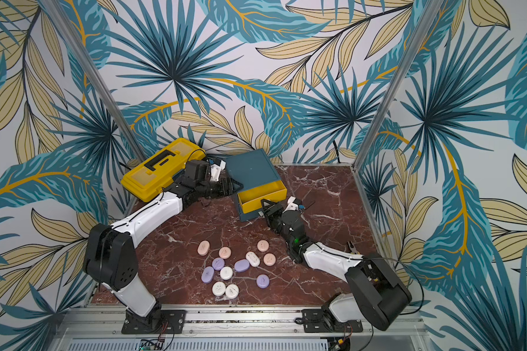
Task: Put the bluetooth earphones in the drawer according to color
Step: Open the drawer in the storage box.
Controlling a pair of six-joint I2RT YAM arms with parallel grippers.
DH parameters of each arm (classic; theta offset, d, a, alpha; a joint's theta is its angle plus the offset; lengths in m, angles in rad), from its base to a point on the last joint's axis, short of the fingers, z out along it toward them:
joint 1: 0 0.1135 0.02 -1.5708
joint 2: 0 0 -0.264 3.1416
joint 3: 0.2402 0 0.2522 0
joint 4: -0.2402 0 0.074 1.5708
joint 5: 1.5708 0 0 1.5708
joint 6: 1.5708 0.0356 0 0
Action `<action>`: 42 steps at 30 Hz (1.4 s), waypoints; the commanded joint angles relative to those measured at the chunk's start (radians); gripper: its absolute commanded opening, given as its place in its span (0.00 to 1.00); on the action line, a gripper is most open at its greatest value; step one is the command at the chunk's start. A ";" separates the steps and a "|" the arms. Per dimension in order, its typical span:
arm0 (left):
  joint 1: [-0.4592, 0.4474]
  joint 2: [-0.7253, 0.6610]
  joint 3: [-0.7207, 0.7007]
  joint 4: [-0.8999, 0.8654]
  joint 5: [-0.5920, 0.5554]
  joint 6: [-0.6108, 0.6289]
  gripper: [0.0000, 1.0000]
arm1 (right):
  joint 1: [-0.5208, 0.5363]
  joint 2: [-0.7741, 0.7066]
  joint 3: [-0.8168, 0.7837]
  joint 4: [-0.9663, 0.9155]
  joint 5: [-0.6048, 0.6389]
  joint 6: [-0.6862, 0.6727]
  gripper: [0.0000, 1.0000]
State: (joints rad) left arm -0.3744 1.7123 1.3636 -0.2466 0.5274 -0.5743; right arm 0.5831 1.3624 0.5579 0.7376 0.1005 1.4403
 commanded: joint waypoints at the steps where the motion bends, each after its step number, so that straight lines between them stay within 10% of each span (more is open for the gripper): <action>1: -0.002 0.056 0.003 -0.083 -0.055 0.018 0.69 | 0.006 -0.060 -0.060 -0.133 0.000 -0.029 0.32; 42: -0.013 0.069 0.025 -0.096 -0.064 0.019 0.69 | 0.007 -0.315 -0.168 -0.414 -0.030 -0.085 0.43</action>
State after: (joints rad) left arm -0.3828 1.7287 1.3903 -0.2611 0.5167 -0.5758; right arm 0.5892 1.0294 0.4217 0.4282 0.0769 1.3754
